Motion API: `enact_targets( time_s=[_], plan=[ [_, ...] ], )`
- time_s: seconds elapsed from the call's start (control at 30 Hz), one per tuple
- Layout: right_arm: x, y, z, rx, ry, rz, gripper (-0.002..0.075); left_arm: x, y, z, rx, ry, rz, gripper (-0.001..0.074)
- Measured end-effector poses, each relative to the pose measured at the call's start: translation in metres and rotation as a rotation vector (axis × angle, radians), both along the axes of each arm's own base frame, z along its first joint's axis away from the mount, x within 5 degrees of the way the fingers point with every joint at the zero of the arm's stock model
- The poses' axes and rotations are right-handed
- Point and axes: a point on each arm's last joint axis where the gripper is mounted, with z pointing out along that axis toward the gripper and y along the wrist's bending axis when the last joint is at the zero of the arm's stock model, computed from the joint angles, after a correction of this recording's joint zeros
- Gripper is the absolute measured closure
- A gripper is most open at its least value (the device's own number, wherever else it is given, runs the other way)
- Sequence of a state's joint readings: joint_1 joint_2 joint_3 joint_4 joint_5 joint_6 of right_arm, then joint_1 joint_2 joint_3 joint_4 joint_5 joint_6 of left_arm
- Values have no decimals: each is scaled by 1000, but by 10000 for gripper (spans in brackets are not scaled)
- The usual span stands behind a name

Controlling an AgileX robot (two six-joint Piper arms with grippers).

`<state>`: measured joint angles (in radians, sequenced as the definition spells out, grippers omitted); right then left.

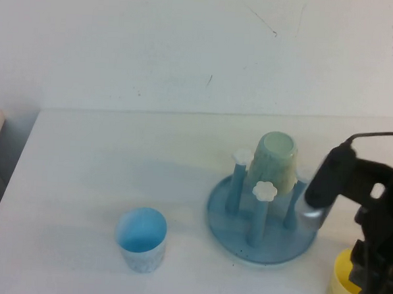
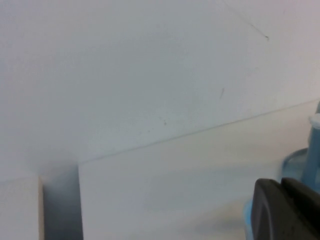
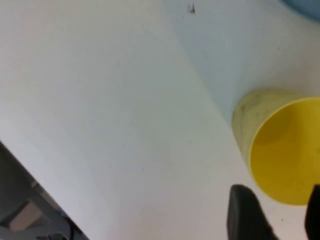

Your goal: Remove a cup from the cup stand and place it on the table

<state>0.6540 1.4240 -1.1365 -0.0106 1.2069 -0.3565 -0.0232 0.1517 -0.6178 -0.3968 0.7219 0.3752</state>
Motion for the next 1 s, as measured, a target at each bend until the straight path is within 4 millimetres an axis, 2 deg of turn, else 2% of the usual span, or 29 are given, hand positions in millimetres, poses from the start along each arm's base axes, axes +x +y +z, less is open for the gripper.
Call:
enact_targets(
  time_s=[0.13,0.2,0.3,0.37,0.53,0.7,0.83,1.0],
  plan=[
    [-26,-10,40,204,-117,-8,473,-8,6,-20,-56,11,72,736],
    [-40,-15,61,339,-210,12,499,-9,6,-32,-77,26,82,736],
    [-61,-24,83,513,-348,61,597,-6,6,-51,-113,64,93,736],
    [-72,-29,87,596,-415,89,664,-1,7,-64,-138,100,105,736],
    [-93,-37,75,796,-560,125,720,13,10,-81,-165,64,150,736],
    [-108,-45,42,979,-671,108,726,22,13,-95,-158,24,182,736],
    [-119,-57,37,1098,-819,88,727,24,12,-102,-183,48,176,736],
    [-120,-72,43,1133,-976,-16,727,24,9,-103,-272,65,148,736]
  ],
)
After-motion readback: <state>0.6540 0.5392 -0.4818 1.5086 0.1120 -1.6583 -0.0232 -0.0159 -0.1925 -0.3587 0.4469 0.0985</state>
